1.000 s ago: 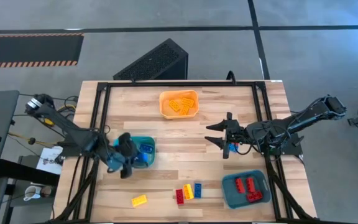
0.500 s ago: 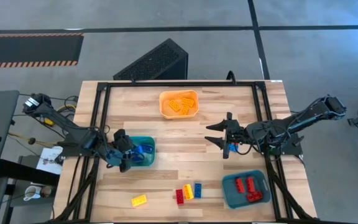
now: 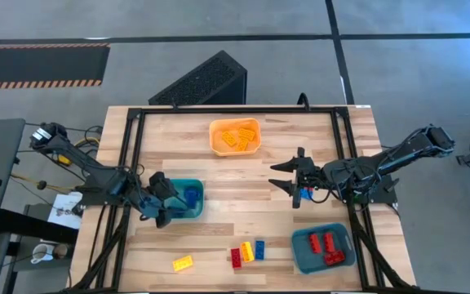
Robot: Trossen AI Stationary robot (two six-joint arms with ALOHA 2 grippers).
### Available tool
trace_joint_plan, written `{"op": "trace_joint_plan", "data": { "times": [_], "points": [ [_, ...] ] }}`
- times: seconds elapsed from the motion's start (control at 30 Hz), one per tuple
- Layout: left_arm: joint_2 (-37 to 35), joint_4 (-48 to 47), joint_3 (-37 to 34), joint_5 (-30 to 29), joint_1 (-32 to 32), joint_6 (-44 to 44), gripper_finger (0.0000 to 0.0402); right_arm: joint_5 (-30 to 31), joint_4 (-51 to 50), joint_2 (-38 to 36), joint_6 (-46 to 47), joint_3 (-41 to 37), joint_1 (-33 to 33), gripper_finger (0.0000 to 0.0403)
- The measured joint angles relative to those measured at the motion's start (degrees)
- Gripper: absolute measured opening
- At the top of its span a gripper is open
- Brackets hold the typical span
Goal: Sort & place blocks by color
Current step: Put the yellow game piece into the orange bin
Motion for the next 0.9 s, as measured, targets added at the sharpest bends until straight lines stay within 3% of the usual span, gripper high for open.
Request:
{"op": "trace_joint_plan", "data": {
  "times": [0.1, 0.2, 0.5, 0.7, 0.9],
  "points": [
    [0.0, -0.2, 1.2, 1.8, 0.0, 0.1, 0.0312, 0.0, 0.0, 0.0, 0.0, 0.0, 0.0, 0.0235],
    [0.0, 0.4, 3.4, 2.6, 0.0, 0.6, 0.0323, 0.0, 0.0, 0.0, 0.0, 0.0, 0.0, 0.0235],
    [2.6, 11.5, 8.0, 4.6, -0.5, 8.8, 0.0265, -0.1, 0.0, 0.0, 2.8, 0.0, 0.0, 0.0235],
    [14.2, 18.0, 11.3, 16.7, -0.7, 11.2, 0.0224, -0.2, 0.0, 0.0, 4.4, 0.0, 0.0, 0.0235],
    [27.1, 12.3, 20.8, 26.0, -1.8, 11.5, 0.0217, -0.2, 0.0, 0.0, 4.6, 0.0, 0.0, 0.0235]
  ]
}}
